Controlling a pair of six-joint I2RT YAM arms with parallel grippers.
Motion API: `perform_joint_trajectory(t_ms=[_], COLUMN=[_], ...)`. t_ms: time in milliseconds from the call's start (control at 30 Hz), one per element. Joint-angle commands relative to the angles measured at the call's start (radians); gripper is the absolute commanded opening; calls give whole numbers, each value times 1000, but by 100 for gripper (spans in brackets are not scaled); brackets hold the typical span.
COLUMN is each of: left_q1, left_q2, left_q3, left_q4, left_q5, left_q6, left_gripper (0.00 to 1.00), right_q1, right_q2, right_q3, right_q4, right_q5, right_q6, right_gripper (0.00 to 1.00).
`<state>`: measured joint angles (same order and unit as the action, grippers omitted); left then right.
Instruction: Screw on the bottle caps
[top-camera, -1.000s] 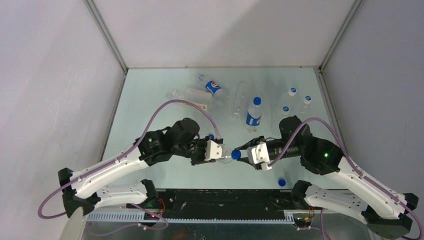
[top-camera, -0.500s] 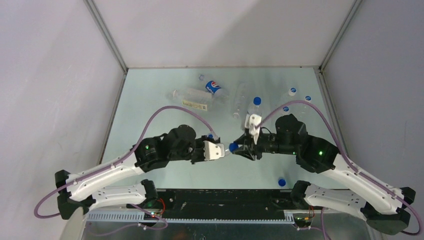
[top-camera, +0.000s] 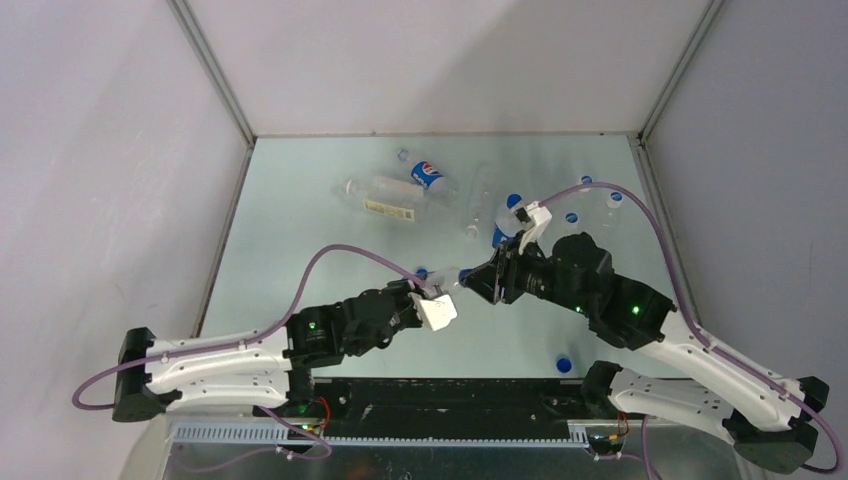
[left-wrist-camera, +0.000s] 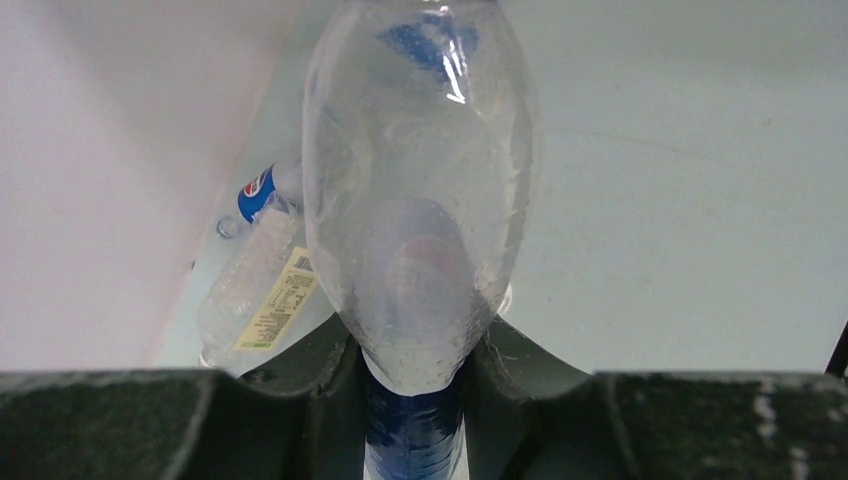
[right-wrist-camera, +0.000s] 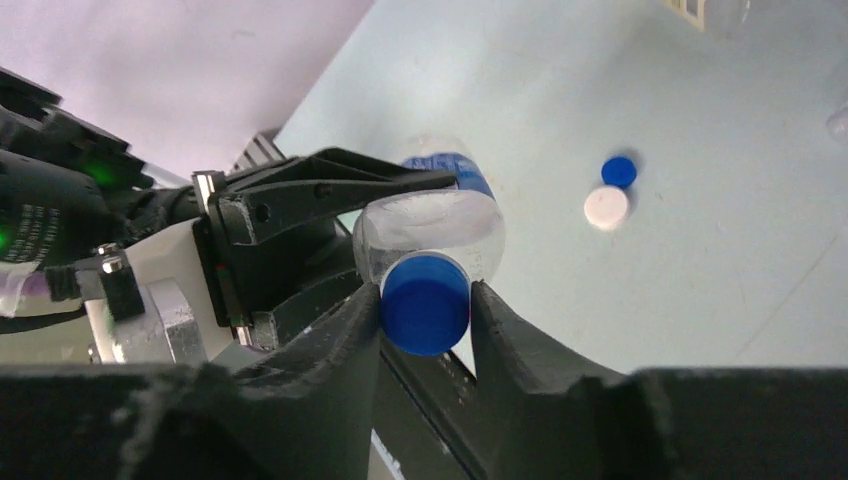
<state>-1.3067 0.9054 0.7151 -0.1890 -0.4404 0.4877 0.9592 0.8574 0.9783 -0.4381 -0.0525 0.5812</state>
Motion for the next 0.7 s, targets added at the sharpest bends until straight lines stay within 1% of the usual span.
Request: perform_joint_trajectory(t_ms=[0, 33, 100, 167, 267, 433, 567, 667], left_q1=[-12, -12, -12, -11, -12, -11, -11, -11], left_q2=[-49, -49, -50, -49, -38, -23, -21, -18], left_q3=[-43, -49, -62, -74, -80, -75, -76, -74], left_q4=[212, 234, 260, 291, 322, 360, 384, 396], left_q5=[-46, -39, -23, -3, 15, 42, 49, 52], left_q6=[-85, -114, -147, -173, -196, -228, -247, -257], left_gripper=[0, 0, 0, 0, 0, 0, 0, 0], right_q1=[-3, -1, 3, 16, 50, 111, 151, 167], right_q2=[-83, -93, -120, -131, -128, -97, -81, -72], right_q3=[-43, -60, -86, -111, -128, -130, -130, -130], right_q4=[203, 218, 270, 325, 382, 405, 396, 385], right_q5=[136, 158, 175, 184, 211, 269, 292, 309], right_q6=[-68, -108, -158, -196, -234, -255, -253, -249], right_gripper=[46, 53, 58, 62, 63, 64, 62, 58])
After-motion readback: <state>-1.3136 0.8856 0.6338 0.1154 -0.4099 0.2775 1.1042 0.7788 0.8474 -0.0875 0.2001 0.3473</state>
